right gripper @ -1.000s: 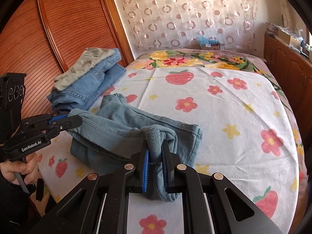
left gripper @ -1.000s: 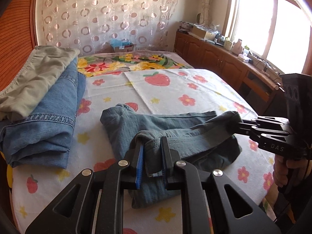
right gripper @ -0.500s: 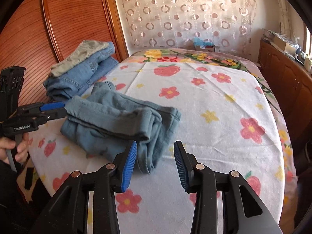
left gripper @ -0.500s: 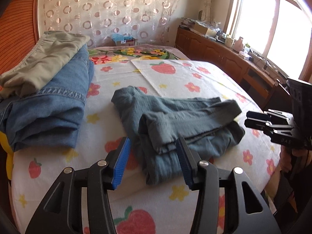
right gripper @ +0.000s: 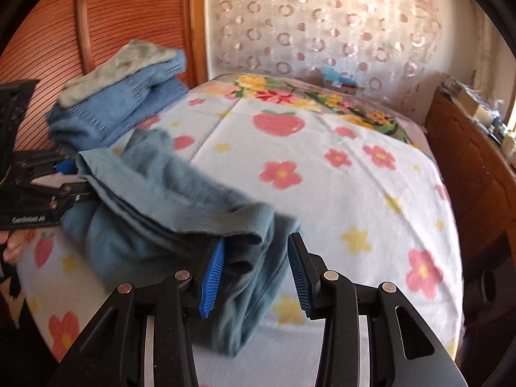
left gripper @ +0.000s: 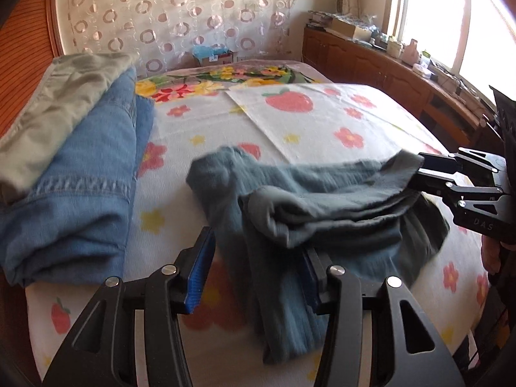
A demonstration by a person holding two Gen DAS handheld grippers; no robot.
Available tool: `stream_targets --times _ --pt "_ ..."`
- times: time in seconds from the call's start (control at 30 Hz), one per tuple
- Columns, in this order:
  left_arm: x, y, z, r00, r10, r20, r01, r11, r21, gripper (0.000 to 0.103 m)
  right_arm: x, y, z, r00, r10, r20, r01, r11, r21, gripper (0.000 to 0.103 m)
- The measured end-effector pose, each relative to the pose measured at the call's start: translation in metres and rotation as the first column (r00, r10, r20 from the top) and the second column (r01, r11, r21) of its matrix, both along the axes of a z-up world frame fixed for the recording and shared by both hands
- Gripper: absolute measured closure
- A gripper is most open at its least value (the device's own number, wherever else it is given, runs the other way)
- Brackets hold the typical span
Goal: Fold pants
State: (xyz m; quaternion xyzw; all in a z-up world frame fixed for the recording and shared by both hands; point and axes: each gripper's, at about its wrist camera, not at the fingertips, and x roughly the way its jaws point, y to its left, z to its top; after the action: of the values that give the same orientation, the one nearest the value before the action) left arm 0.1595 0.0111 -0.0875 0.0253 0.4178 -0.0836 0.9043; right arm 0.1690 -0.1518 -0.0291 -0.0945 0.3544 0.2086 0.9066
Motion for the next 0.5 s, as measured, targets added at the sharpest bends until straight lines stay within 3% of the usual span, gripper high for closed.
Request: stream_targets --times 0.17,0.5 --pt "0.015 0.009 0.006 0.998 0.061 0.02 -0.061 0.998 -0.01 0.053 0.01 -0.02 0.005 0.997 -0.077 -0.024 0.079 0.992 0.103 0.062" --pt "0.005 0.01 0.004 0.998 0.058 0.021 -0.057 0.998 -0.039 0.053 -0.026 -0.028 0.004 0.999 -0.007 -0.048 0.013 0.992 0.125 0.062"
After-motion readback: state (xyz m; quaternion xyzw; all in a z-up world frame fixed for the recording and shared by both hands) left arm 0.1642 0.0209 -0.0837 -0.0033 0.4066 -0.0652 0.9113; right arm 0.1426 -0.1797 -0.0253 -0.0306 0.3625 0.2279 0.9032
